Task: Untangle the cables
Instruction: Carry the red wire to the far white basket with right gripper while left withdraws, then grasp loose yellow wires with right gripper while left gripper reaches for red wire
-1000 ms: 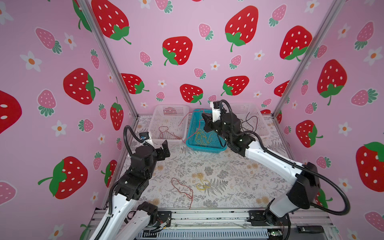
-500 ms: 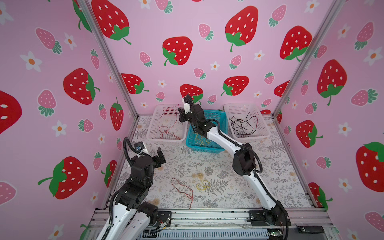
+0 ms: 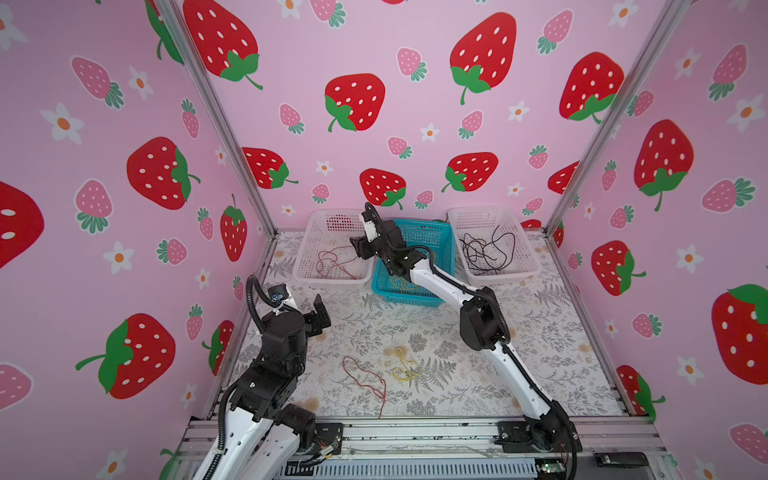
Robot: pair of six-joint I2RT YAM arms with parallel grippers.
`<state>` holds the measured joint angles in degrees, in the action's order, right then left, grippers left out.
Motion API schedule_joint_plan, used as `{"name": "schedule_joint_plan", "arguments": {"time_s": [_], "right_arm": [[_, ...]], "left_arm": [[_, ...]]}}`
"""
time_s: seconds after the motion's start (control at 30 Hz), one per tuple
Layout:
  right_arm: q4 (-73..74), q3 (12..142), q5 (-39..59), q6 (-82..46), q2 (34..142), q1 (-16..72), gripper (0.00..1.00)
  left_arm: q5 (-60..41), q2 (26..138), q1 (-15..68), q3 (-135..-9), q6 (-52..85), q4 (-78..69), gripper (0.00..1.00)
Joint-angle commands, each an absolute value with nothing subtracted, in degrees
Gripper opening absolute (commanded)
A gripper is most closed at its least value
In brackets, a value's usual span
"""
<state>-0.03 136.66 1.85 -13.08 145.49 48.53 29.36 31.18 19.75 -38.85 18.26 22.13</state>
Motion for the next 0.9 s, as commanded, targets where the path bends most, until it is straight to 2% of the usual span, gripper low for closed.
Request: {"name": "schedule_joint_plan", "arguments": {"time_s": [0.0, 0.27, 0.43, 0.53, 0.67, 0.87], "right_arm": [[0.16, 127.89, 3.11, -9.86, 133.3, 48.89, 0.65], [7.16, 82.21, 11.29, -6.05, 101.45, 55.01, 0.68], [9.36, 60.63, 8.06, -11.14, 87.6, 58.55, 0.69], [7.43, 51.1, 2.47, -13.07, 82.21, 61.12, 0.68], [6.92, 41.35, 1.12, -15.82, 77.74, 63.09, 0.68], [8.96, 34.7, 0.78, -18.71, 78.77, 67.15, 0.67]], "left_arm": [[30.93, 31.03, 19.48, -38.78, 18.3, 22.32, 0.99], [30.26, 31.49, 19.51, -39.41, 18.67, 23.87, 0.99], [24.46, 34.81, 19.45, -42.36, 24.72, 30.53, 0.99], [19.06, 39.26, 19.5, -44.02, 31.57, 36.76, 0.99], [12.93, 43.42, 19.54, -42.97, 38.46, 40.36, 0.99], [10.18, 44.16, 19.56, -39.31, 43.68, 39.71, 0.99]]}}
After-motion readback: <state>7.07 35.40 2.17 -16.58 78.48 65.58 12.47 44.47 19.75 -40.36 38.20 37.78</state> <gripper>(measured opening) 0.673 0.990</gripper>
